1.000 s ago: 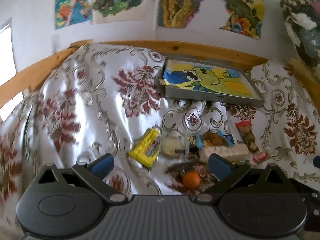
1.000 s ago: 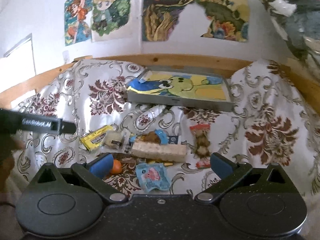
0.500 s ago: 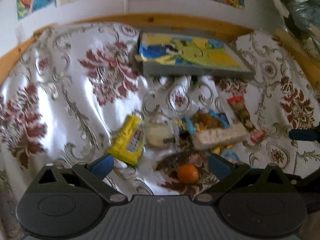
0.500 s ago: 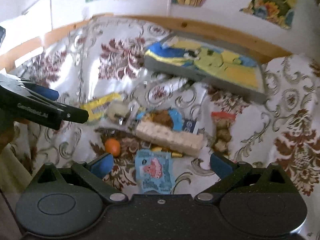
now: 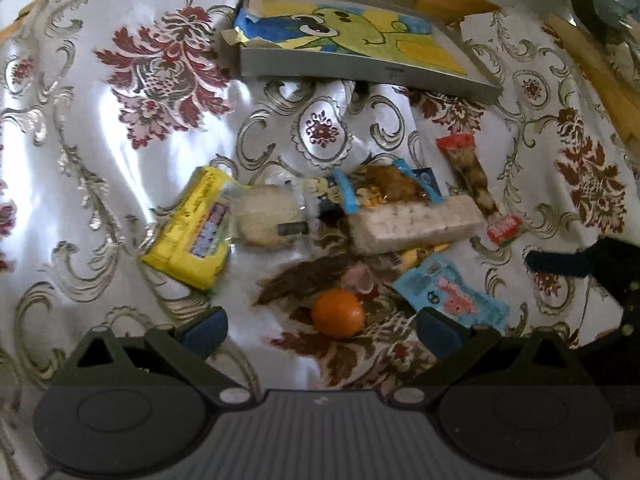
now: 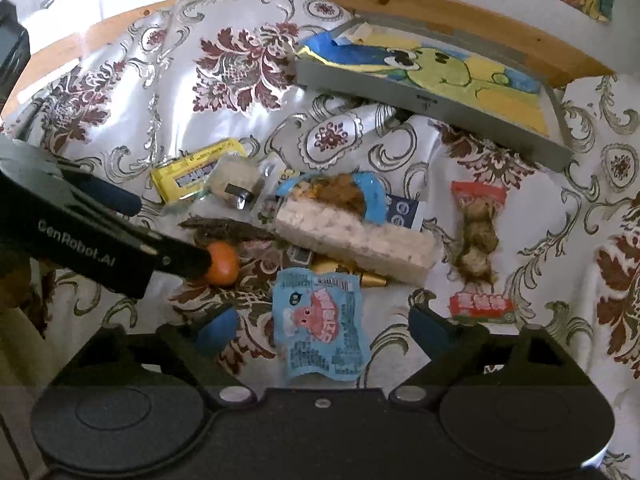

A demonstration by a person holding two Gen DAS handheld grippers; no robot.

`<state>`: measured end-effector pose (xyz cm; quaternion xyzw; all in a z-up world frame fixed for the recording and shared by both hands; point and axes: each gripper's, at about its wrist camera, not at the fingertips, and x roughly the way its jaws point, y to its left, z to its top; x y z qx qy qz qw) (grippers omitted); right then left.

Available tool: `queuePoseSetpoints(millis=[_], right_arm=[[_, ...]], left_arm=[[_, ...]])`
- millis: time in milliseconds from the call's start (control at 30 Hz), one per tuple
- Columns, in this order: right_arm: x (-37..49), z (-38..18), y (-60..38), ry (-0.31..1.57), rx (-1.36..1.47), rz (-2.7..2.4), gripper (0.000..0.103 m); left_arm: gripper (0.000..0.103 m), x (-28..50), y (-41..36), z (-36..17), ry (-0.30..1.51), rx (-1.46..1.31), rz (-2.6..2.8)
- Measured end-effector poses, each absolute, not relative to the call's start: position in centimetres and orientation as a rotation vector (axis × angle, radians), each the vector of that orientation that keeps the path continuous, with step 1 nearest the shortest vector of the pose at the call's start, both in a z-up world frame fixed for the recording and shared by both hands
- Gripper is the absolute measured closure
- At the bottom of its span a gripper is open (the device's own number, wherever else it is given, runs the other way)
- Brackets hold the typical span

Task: Organize snacks
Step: 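Move right tool toward blue candy packet while left tool approaches the orange mandarin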

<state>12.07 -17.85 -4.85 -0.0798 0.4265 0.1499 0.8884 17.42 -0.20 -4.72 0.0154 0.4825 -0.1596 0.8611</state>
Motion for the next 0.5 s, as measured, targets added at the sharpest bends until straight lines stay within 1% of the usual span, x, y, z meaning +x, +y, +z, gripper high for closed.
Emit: queuePoseSetpoints(millis=[100,233,367,433,500], right_arm=[[12.6,-5.5,-17.9,0.908,-0.151,0.308,0.016],[13.4,-6.5,-17.5,0.945,-0.146,0.314,0.023],[13.7,-7.4,-16.9,0.970,-0.162,0.323,0.028],[13.9,-7.7,-16.9,0.980,-0.163,0.313,0.028],[14.1,-7.9,-16.9,0.990,-0.158,0.307,0.028]], left_arm=[[0.003,18.1,-0.3,-5.3,1.029,0.014,-0.341],[0.009,18.6,-0.1,-6.0,1.071,-0.024,-0.349],[0.013,18.8,-0.2,-6.1,1.075,-0.061,-0.375],[0.017,18.7,-0.3,-6.2,1.068,-0.053,-0.382],[0.023,18.8,-0.4,-6.4,1.067,-0.048,-0.391]])
